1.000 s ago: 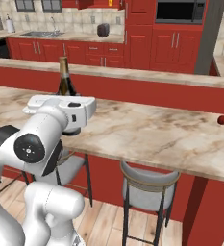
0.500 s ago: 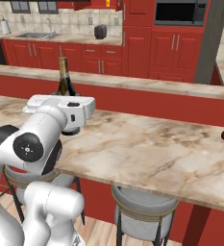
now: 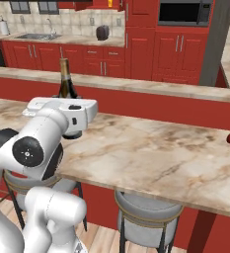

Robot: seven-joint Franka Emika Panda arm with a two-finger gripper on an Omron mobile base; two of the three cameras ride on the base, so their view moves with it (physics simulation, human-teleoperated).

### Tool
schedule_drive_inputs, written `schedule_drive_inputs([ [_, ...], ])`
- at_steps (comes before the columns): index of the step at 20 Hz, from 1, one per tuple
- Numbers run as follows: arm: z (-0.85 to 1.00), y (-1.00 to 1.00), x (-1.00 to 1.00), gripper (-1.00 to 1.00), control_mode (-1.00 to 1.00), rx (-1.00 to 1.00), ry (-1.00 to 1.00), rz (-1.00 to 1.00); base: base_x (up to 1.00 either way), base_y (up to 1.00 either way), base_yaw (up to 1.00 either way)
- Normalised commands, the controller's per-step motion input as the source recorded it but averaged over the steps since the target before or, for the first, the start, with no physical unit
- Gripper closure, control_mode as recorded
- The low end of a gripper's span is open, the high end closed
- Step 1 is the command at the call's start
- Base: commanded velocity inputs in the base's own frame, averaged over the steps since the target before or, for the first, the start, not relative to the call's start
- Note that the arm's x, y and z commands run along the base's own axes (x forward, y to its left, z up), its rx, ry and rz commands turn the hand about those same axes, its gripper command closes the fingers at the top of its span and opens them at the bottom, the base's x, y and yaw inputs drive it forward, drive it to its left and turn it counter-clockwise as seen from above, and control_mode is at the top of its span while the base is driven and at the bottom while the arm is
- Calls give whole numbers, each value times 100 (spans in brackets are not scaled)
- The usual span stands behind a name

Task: Open the cabinet directly in front. Then move the wine and the cup to the dining counter with the candle on it.

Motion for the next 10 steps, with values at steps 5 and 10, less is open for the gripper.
schedule_drive_inputs([
  [5,0,0,9,100,-100,0,1,0,0,0,0],
  [10,-3,2,53,100,-100,0,16,11,0,0,0],
])
